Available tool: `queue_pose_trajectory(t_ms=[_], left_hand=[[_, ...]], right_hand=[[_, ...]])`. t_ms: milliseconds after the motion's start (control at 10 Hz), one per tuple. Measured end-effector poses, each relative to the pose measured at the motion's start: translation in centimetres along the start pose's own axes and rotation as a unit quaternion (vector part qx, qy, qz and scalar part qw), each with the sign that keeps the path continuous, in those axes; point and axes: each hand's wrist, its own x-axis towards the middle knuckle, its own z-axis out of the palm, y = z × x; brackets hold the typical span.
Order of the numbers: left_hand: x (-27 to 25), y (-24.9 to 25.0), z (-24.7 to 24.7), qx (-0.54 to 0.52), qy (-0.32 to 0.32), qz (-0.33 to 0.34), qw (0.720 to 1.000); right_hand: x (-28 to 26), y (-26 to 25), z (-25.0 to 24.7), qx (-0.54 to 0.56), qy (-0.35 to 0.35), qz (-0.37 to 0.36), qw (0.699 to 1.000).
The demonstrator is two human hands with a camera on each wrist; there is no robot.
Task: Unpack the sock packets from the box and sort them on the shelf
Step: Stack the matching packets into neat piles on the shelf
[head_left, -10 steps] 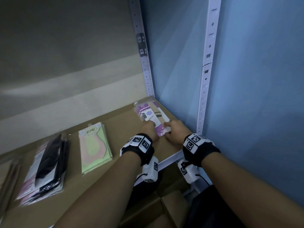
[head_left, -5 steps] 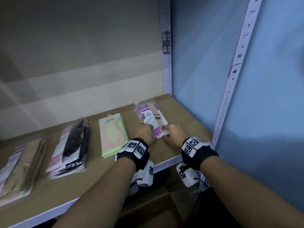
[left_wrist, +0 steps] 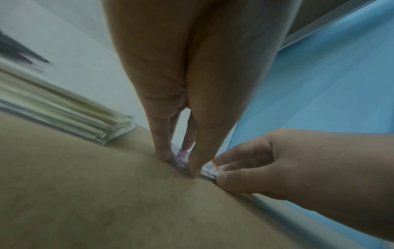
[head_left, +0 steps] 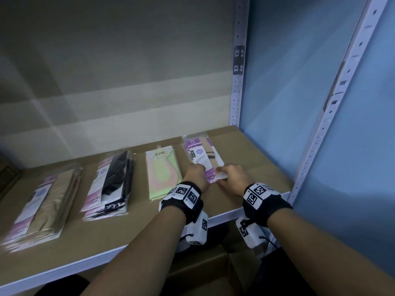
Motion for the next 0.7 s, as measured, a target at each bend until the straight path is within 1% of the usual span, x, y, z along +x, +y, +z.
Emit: queue_pose_trajectory(t_ms=[200, 300, 400, 500, 600, 700], left_hand=[[-0.6, 0.0, -0.7, 0.012, -0.009, 0.014, 1.0], [-1.1, 0.0, -1.5, 0.015, 0.001, 0.036, 0.999], [-1.7, -0.1, -2.5, 0.018, 0.014, 0.054, 0.998], [-3.1, -0.4, -3.7, 0.051, 0.007, 0.059, 0.997], [-4.6, -1.7, -5.2, 0.099, -0.013, 0.046, 0.994], [-6.4, -3.8, -7.0, 0.118, -0.003, 0.035, 0.992]], right_hand=[[-0.3, -0.2, -0.7, 0.004, -0.001, 0.012, 1.0], [-0.4, -0.4, -1.1, 0.007, 0.019, 0.019, 1.0], [-0.8, -1.6, -1.3, -0.022, 0.02, -0.006, 1.0], [-1.7, -3.3, -1.2, -0.054, 0.007, -0.024, 0.998], [-2.0, -4.4, -0.5, -0.069, -0.018, -0.039, 0.997], [-2.1, -5.4, 0.3, -0.077, -0.019, -0.049, 0.996]])
